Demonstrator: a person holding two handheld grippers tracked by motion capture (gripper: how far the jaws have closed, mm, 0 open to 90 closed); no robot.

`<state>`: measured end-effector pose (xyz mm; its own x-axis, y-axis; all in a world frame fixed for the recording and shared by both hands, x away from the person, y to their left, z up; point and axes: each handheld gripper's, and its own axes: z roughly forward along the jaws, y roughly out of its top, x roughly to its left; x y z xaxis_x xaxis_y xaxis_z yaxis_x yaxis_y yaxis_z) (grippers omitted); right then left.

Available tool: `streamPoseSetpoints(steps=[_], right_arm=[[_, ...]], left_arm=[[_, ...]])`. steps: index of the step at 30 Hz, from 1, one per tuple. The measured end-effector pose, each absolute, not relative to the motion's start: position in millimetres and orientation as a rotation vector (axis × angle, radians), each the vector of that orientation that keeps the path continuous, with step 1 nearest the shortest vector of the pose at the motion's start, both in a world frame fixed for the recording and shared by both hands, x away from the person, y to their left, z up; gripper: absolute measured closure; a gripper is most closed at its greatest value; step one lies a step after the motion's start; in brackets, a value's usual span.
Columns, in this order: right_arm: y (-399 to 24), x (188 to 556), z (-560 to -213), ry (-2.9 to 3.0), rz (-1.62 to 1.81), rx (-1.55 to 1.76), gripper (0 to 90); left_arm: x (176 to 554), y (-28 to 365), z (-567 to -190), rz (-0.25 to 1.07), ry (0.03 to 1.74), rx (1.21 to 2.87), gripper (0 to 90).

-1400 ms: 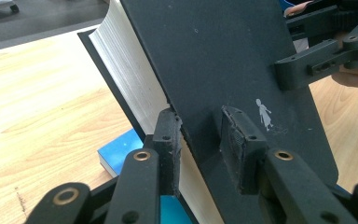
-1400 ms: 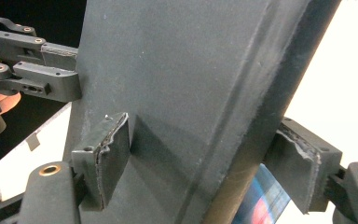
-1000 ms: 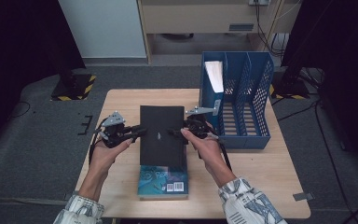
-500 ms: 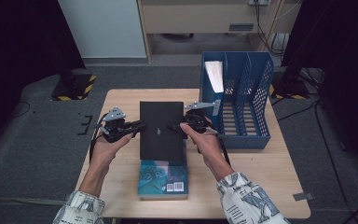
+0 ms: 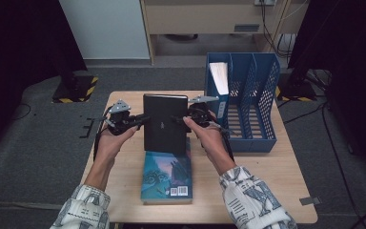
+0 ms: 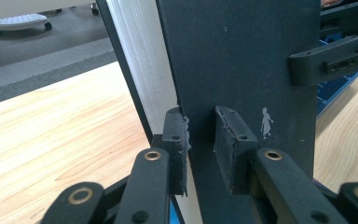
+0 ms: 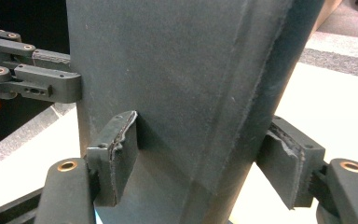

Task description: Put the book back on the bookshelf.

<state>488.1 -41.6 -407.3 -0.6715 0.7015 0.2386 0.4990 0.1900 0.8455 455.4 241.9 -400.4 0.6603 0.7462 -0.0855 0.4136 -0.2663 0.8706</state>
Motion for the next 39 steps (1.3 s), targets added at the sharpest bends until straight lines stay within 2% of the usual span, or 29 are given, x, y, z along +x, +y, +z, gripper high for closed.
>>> streamPoseSetpoints(steps=[18,35,39], right_arm=[[-46.8,434.3,-402.9,2.211,1.501,0.974,35.2],[-45.8,404.9,-401.1,2.241,1.471,0.847,34.3],[-45.6,405.2,-401.9,2.252,1.484,0.829,29.6]], left_arm=[[404.8,249.3,-409.2,0.42,0.883,1.821,73.6],[369.4,248.2,-423.8,0.488,0.875,1.755,65.7],[367.5,247.8,-427.6,0.488,0.886,1.753,62.1]])
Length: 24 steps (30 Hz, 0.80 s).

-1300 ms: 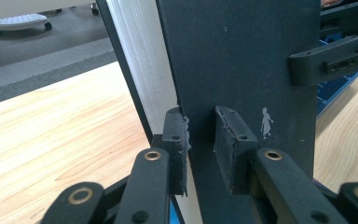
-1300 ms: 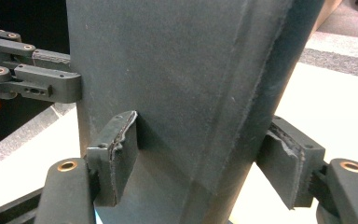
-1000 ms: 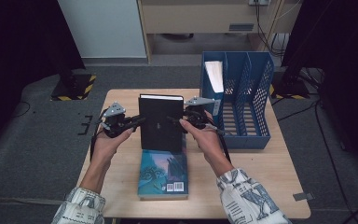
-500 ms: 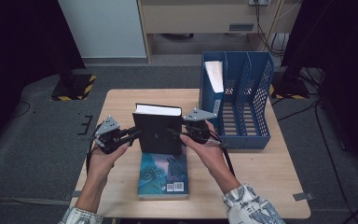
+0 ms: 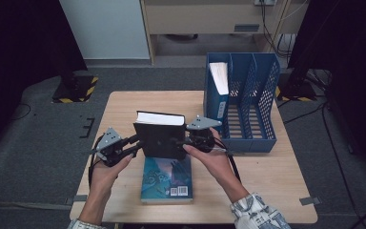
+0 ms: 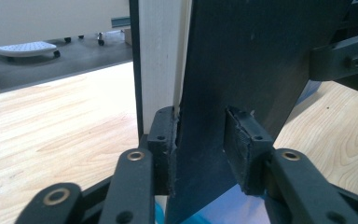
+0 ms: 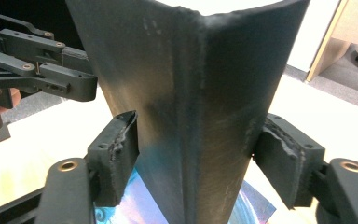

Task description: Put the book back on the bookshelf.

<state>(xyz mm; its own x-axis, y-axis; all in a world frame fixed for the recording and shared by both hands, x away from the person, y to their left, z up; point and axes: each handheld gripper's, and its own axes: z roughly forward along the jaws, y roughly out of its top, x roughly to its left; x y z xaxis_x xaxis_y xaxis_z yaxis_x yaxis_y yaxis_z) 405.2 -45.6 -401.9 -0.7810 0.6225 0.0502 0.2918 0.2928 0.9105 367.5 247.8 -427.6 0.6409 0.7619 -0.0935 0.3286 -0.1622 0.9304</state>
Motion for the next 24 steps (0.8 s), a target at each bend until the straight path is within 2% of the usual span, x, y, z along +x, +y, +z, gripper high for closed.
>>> streamPoseSetpoints(steps=[15,19,24], right_arm=[[-36.6,416.1,-399.2,2.294,1.495,0.714,18.5],[-34.8,422.3,-397.4,2.292,1.51,0.705,18.4],[-29.3,427.2,-399.6,2.329,1.515,0.682,25.5]], left_arm=[[364.9,246.7,-437.1,0.48,0.897,1.733,60.5],[363.0,245.2,-441.2,0.498,0.921,1.717,54.6],[362.5,244.8,-445.8,0.504,0.933,1.721,54.5]])
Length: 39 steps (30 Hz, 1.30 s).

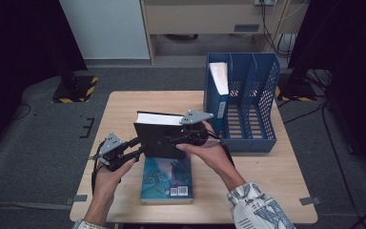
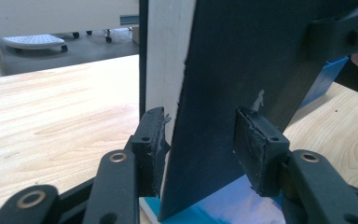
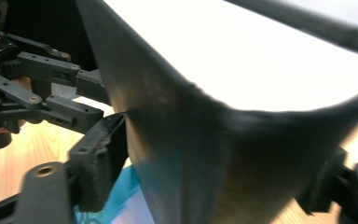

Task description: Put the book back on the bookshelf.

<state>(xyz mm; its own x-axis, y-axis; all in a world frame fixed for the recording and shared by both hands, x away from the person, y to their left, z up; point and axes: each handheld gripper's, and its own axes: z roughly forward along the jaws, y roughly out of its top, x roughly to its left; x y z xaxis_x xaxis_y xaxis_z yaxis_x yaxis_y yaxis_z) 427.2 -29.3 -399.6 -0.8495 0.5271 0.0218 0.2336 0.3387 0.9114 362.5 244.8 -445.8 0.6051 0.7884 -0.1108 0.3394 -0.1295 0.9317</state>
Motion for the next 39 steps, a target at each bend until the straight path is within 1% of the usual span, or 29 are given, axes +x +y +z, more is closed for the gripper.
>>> streamPoseSetpoints(steps=[5,7,12,14,20,24,26,28,31,33,39], right_arm=[[-29.3,426.8,-399.5,2.339,1.52,0.67,27.8],[-28.6,423.6,-398.2,2.352,1.511,0.655,29.5],[-27.9,414.4,-396.7,2.344,1.521,0.678,38.6],[-27.0,409.7,-397.2,2.333,1.527,0.683,40.8],[-22.5,404.3,-398.2,2.295,1.515,0.718,38.2],[-20.2,407.3,-396.5,2.297,1.53,0.722,37.5],[-19.1,408.7,-394.5,2.293,1.542,0.715,37.0],[-18.1,408.9,-392.9,2.292,1.549,0.713,36.1],[-16.9,409.0,-392.0,2.296,1.551,0.708,35.2],[-16.7,409.6,-392.1,2.294,1.553,0.713,35.1],[-16.0,410.7,-387.5,2.306,1.569,0.697,32.4]], left_arm=[[364.7,244.6,-448.0,0.517,0.948,1.713,57.1],[365.9,245.6,-448.9,0.512,0.968,1.701,55.9],[368.2,248.0,-449.7,0.544,1.0,1.675,57.9],[369.7,249.9,-450.6,0.533,1.005,1.664,57.7],[369.2,247.9,-451.2,0.522,0.993,1.678,56.0],[364.8,246.1,-452.7,0.54,0.991,1.709,51.2],[362.4,246.8,-455.8,0.539,1.016,1.724,45.3],[360.5,247.7,-461.4,0.54,1.018,1.761,44.8],[357.0,249.2,-472.0,0.557,1.035,1.829,41.3],[354.8,251.3,-477.4,0.535,1.056,1.837,36.6],[352.1,259.2,-489.6,0.499,1.096,1.881,26.3]])
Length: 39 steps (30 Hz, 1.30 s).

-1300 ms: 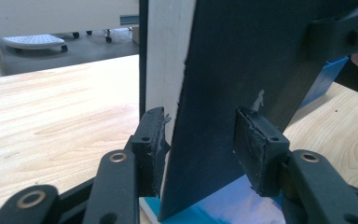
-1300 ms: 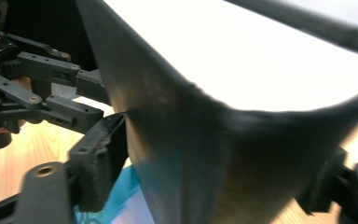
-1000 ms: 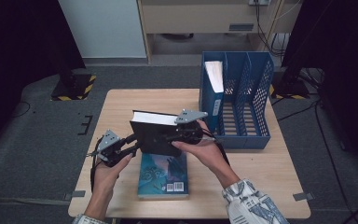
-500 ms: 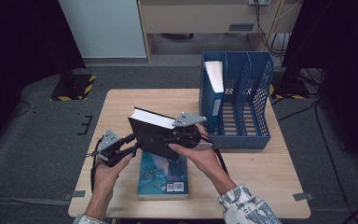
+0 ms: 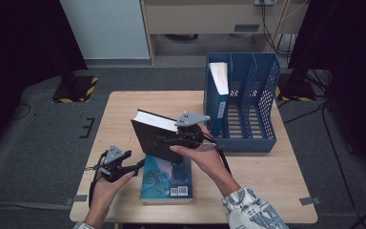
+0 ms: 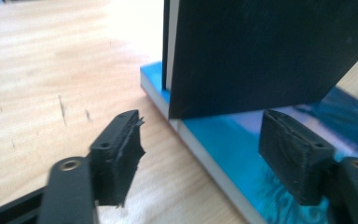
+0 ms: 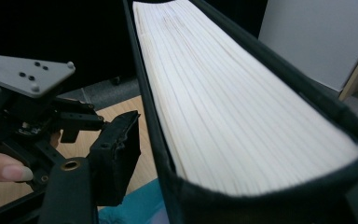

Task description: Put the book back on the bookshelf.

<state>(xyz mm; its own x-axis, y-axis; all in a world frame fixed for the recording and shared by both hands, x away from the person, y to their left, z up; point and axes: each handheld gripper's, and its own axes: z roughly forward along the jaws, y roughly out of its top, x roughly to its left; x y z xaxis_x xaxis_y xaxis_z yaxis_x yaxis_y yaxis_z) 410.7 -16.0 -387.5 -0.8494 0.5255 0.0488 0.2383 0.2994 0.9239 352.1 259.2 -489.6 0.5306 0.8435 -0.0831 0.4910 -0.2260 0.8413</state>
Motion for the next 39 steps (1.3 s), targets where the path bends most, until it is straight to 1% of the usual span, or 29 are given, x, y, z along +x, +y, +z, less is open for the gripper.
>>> streamPoseSetpoints(steps=[6,9,19,27,31,34,39], right_arm=[[-14.9,413.4,-385.7,2.297,1.599,0.706,32.5],[-14.5,414.4,-386.9,2.297,1.606,0.709,33.0],[-12.7,419.0,-386.7,2.301,1.63,0.7,34.3],[-9.3,423.6,-389.2,2.306,1.662,0.705,32.5],[-9.2,424.1,-390.3,2.32,1.683,0.692,35.9],[-10.1,423.6,-390.9,2.326,1.702,0.672,41.9],[-11.1,421.3,-391.0,2.315,1.697,0.654,47.4]], left_arm=[[356.5,263.1,-495.2,0.491,1.13,1.887,13.6],[357.8,262.9,-497.4,0.477,1.138,1.894,10.5],[358.5,262.6,-498.4,0.464,1.137,1.905,10.5],[358.4,261.9,-499.0,0.459,1.137,1.919,10.9],[358.6,262.1,-499.2,0.456,1.135,1.917,11.3],[358.6,261.6,-499.7,0.454,1.133,1.924,11.8],[358.6,262.3,-499.6,0.453,1.137,1.923,12.0]])
